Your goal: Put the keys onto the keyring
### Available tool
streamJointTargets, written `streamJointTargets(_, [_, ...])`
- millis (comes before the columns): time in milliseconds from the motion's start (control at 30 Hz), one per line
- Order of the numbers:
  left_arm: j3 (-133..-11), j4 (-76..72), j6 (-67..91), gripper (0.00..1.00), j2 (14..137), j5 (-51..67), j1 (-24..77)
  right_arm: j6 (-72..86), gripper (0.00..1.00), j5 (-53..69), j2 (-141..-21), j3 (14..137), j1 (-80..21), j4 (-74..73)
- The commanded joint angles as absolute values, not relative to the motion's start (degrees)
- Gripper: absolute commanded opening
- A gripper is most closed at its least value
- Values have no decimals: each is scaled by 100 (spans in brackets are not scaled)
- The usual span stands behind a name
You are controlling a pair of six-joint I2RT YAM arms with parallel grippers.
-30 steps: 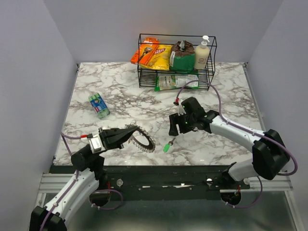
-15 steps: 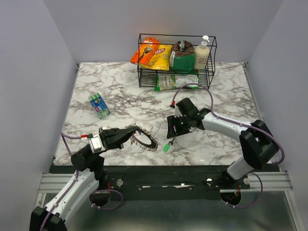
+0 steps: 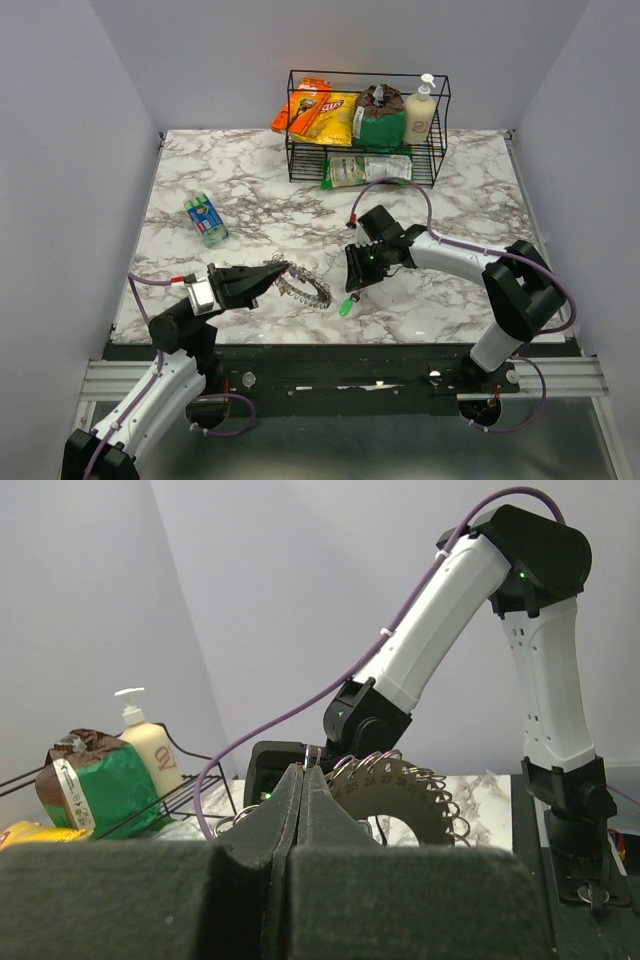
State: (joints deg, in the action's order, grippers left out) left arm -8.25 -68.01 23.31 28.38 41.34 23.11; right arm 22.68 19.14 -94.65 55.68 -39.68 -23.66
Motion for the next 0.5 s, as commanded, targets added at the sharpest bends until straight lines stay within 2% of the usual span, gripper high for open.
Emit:
streamJointTargets(0, [-923, -6987, 2224, 0, 2786, 4008, 2347, 2355, 39, 2057, -9668, 5748, -4060, -2452])
streamJointTargets(233, [-923, -6987, 2197, 0, 2786, 4025, 2347, 2329, 38, 1890, -9817, 5809, -4096, -2654])
streamJointTargets(467, [-914, -6970, 2162, 0, 2795, 4017, 2355, 2277, 30, 1986, -9949, 5897, -4140, -2768])
